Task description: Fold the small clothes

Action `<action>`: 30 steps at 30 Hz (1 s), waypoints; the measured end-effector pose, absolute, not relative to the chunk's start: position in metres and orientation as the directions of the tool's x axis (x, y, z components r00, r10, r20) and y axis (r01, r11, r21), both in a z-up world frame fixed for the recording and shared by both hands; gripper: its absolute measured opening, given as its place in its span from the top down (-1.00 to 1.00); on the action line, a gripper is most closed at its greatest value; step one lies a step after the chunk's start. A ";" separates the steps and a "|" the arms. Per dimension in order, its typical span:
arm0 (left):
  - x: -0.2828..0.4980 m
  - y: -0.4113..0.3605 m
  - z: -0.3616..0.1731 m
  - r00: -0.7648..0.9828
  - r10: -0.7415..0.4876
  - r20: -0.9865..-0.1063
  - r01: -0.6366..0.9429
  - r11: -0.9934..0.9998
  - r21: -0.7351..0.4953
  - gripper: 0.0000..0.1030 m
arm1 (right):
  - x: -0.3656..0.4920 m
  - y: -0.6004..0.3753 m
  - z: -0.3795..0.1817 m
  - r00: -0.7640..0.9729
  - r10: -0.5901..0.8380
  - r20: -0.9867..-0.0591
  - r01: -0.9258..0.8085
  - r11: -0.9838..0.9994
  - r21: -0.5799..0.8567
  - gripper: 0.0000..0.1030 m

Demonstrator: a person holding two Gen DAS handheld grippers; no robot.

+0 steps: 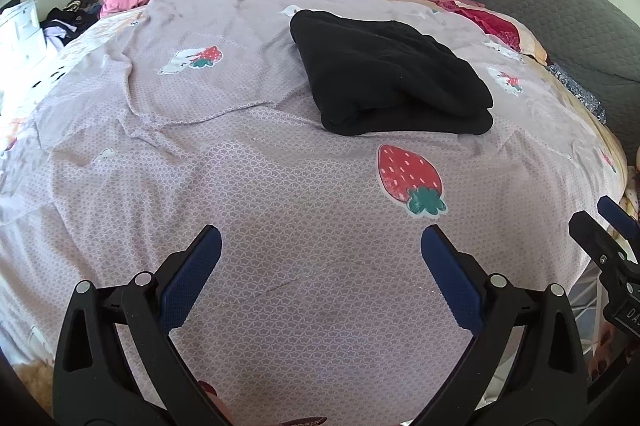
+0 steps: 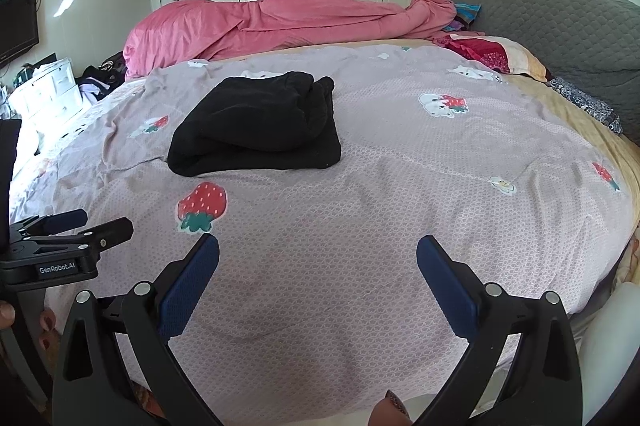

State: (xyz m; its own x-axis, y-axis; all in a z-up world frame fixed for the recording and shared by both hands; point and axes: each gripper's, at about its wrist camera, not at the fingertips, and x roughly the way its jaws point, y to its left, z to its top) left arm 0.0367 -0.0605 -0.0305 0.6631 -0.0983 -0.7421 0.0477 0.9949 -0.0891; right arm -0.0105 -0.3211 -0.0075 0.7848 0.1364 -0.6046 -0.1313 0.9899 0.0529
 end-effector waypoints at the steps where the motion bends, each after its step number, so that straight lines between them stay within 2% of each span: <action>1: 0.037 -0.060 -0.030 0.663 -0.098 -0.742 0.048 0.995 -0.089 -0.82 | -0.011 -0.321 -0.007 0.785 0.136 -0.604 -0.132 0.990 0.052 -0.92; 30: 0.035 -0.059 -0.028 0.666 -0.080 -0.742 0.035 0.997 -0.075 -0.82 | -0.011 -0.321 -0.008 0.780 0.123 -0.614 -0.120 0.992 0.047 -0.92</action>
State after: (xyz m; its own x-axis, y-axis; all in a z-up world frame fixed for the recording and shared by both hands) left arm 0.0347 -0.0590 -0.0283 0.6656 -0.0798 -0.7421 0.0355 0.9965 -0.0753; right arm -0.0112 -0.3210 -0.0082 0.7797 0.1231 -0.6140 -0.1199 0.9917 0.0467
